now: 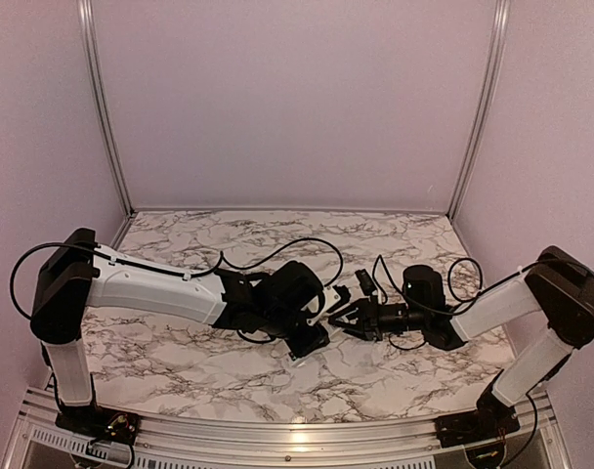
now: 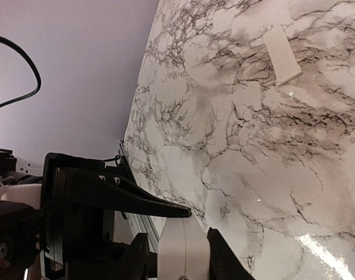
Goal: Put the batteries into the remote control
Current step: Pass from the right arm to the left, then place the remote control without the battery cover at the center of the board, then pick up the battery cover at the center of the board.
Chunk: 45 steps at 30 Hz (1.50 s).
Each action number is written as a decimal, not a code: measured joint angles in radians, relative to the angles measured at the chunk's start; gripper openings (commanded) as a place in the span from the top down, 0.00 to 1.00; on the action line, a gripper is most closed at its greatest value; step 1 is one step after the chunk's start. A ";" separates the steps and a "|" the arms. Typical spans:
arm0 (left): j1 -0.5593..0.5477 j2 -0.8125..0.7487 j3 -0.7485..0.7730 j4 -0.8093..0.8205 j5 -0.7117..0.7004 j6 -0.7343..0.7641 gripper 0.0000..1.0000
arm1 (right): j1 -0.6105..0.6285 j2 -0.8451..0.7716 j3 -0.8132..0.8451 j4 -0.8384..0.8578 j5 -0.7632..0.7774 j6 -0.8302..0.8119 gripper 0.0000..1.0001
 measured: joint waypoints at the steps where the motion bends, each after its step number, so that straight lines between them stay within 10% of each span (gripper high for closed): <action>1: 0.000 0.000 0.000 -0.008 -0.002 0.000 0.73 | 0.000 -0.003 0.002 -0.005 -0.002 -0.004 0.58; 6: 0.000 -0.003 -0.001 -0.062 -0.002 0.003 0.74 | -0.002 -0.029 0.036 -0.073 0.003 -0.040 0.39; 20: 0.000 -0.014 -0.051 -0.294 -0.005 0.070 0.67 | -0.153 -0.285 0.039 -0.376 0.073 -0.229 0.34; 28: 0.000 0.040 -0.026 -0.339 -0.010 0.104 0.50 | -0.190 -0.386 0.056 -0.539 0.139 -0.362 0.28; 36: 0.001 0.056 -0.001 -0.370 0.002 0.127 0.02 | -0.195 -0.456 0.151 -0.656 0.204 -0.477 0.01; 45: 0.048 -0.273 -0.118 -0.221 -0.079 0.035 0.01 | -0.198 -0.470 0.238 -0.697 0.264 -0.523 0.05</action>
